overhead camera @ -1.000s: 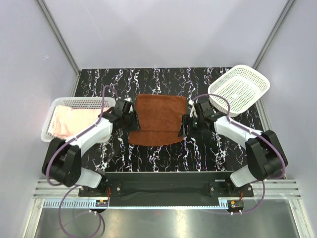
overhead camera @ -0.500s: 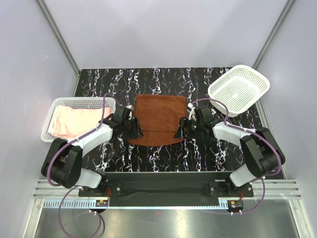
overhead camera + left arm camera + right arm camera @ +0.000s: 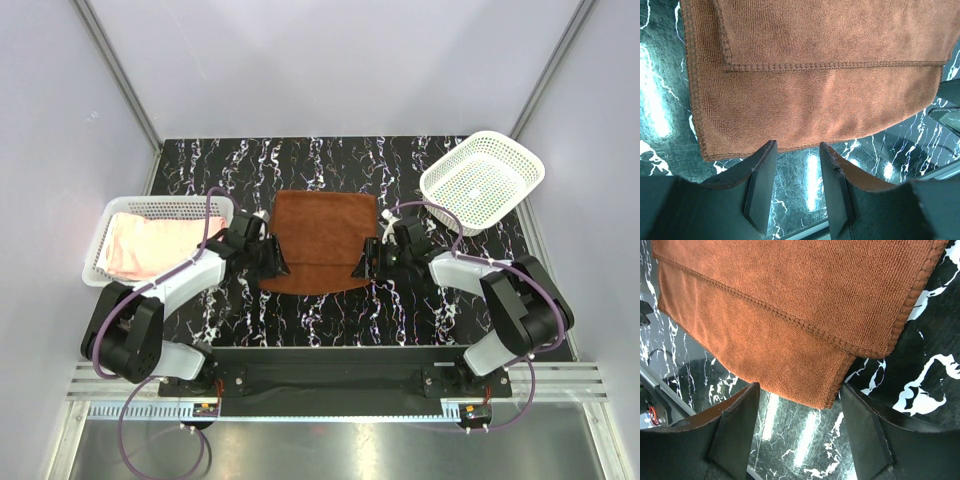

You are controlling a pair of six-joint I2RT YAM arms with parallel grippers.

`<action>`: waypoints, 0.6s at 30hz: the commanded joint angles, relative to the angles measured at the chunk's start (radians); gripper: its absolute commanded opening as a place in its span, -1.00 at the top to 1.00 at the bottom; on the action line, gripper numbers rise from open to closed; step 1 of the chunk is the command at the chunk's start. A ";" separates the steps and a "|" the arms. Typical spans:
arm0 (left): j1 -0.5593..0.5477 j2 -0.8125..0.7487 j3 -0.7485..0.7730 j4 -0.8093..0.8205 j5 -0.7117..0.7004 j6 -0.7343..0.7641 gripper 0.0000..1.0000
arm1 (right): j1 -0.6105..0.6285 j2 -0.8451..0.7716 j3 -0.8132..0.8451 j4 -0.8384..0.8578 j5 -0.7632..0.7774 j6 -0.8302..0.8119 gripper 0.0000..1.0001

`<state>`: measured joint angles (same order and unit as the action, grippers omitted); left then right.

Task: Fold and stack the towels
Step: Fold the towel

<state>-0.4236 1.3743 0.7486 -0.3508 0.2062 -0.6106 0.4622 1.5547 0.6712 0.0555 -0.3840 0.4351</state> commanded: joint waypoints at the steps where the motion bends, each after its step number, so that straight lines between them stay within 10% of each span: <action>1: 0.005 -0.024 0.055 0.007 0.006 0.005 0.11 | 0.000 -0.010 -0.032 0.030 0.047 0.011 -0.47; 10: 0.003 -0.014 0.106 -0.027 -0.004 0.015 0.11 | 0.000 -0.062 -0.019 0.098 -0.340 0.086 -0.50; 18: 0.011 -0.011 0.117 -0.036 -0.011 0.025 0.11 | 0.000 -0.266 0.025 -0.034 -0.355 0.105 -0.54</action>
<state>-0.4179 1.3746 0.8253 -0.3962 0.2012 -0.6003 0.4618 1.3624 0.6563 0.0578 -0.6968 0.5243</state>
